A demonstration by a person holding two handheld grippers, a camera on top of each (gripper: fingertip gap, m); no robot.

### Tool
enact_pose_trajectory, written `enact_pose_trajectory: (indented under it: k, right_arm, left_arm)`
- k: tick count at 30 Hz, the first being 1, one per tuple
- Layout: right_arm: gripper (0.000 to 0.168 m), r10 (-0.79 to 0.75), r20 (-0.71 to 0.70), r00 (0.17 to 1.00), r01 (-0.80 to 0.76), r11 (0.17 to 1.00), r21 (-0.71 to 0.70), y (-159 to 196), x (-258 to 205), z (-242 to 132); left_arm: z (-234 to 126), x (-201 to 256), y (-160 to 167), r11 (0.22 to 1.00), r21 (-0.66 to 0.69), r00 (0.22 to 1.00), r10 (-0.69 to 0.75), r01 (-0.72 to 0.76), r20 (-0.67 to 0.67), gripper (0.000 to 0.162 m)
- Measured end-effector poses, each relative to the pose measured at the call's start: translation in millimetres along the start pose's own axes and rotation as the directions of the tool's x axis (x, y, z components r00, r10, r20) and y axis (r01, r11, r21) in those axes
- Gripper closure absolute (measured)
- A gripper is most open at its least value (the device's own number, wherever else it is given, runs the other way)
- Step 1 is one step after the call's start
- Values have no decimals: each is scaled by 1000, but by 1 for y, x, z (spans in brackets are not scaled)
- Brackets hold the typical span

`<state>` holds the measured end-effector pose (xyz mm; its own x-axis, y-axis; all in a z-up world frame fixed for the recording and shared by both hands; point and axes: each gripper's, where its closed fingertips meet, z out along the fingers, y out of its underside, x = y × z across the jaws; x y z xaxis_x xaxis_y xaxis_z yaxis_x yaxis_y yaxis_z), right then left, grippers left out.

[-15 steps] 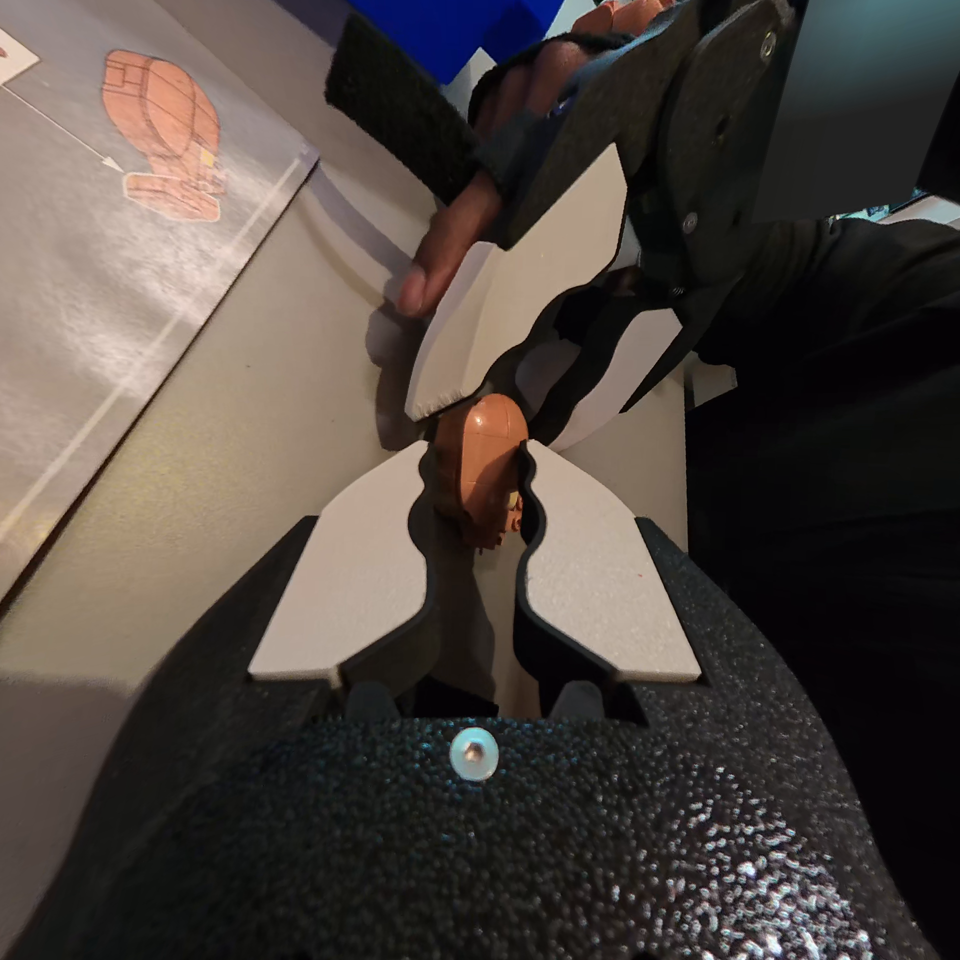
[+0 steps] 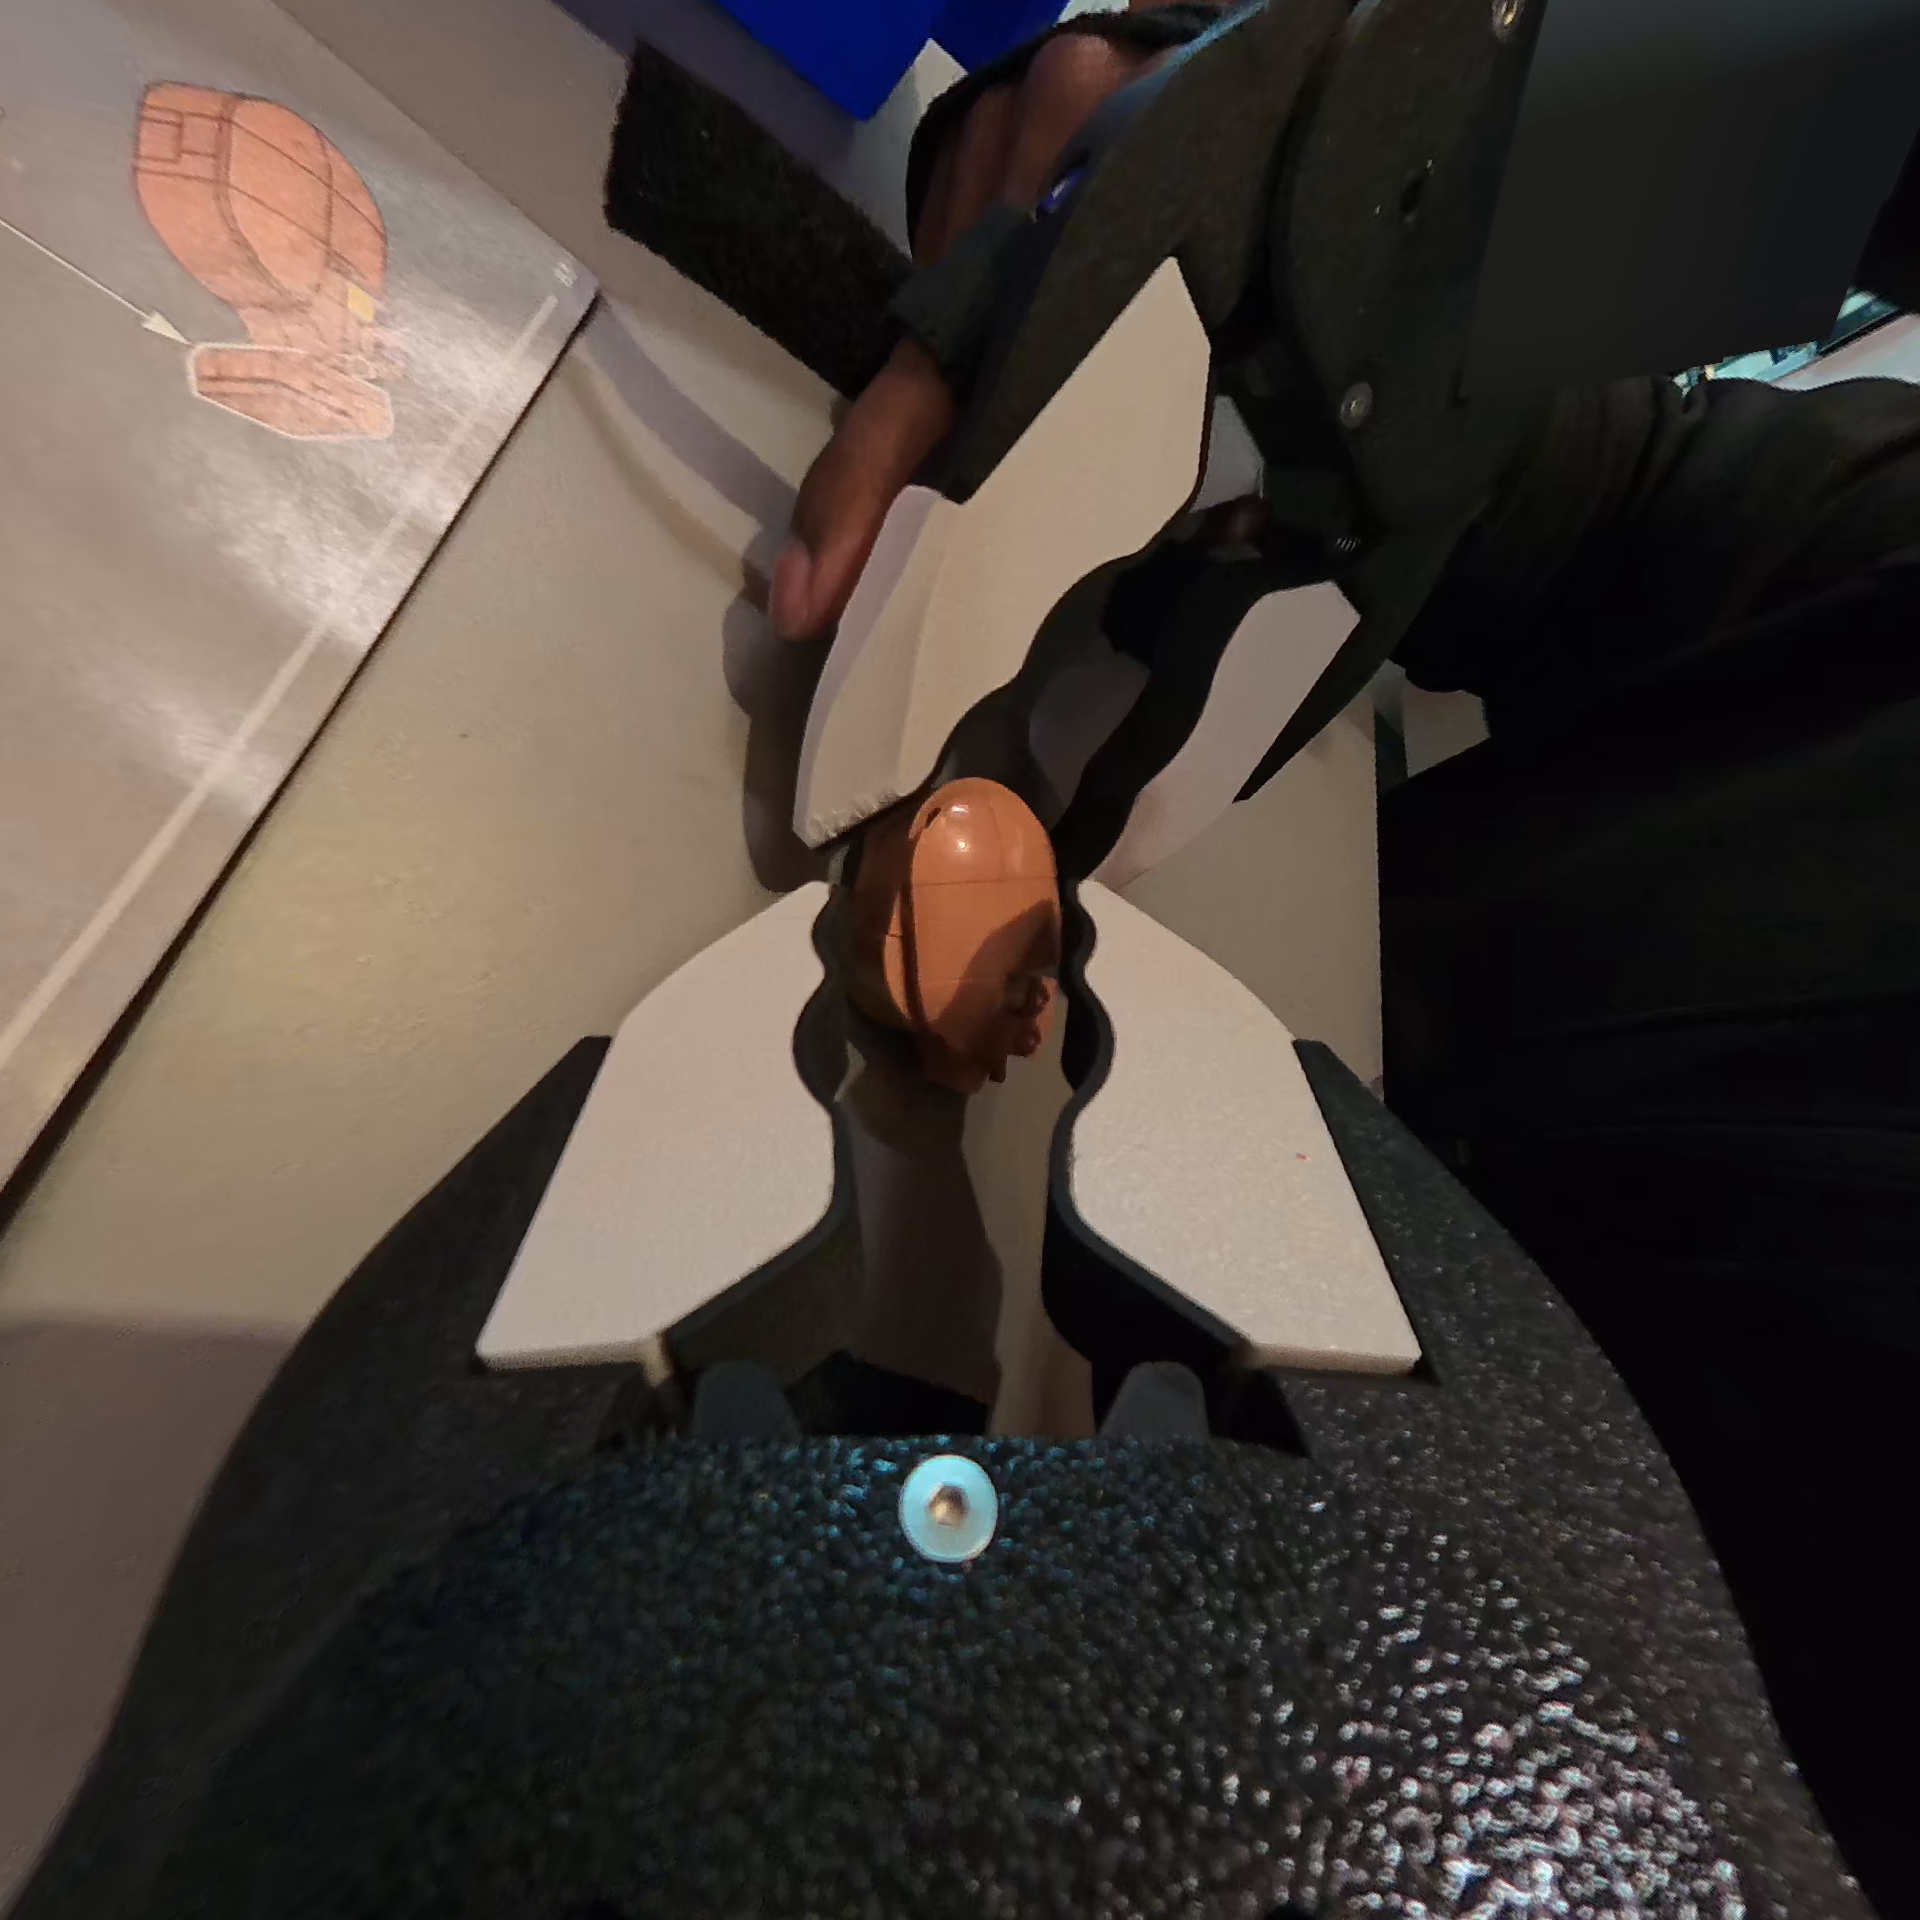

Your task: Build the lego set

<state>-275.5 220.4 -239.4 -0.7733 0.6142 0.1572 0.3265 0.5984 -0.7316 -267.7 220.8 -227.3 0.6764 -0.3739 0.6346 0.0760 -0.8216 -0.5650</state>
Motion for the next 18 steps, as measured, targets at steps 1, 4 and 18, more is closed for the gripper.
enact_pose_trajectory:
  k: [1, 4, 18]
  right_arm:
    - [122, 5, 3, 1000, -5, 1000, -2, 0, 0, 0]
    - [123, 19, 19, 1000, -19, 1000, -11, 1, -1, 1]
    - [132, 6, 107, 994, -4, 1000, -15, 1, -9, 3]
  left_arm:
    - [-1, -1, 1, 1000, -3, 1000, 1, -1, 4, 124]
    - [-5, -2, 0, 1000, 1, 1000, 0, 0, 12, 125]
    - [-6, -6, 1, 999, -26, 998, 34, -33, 53, 127]
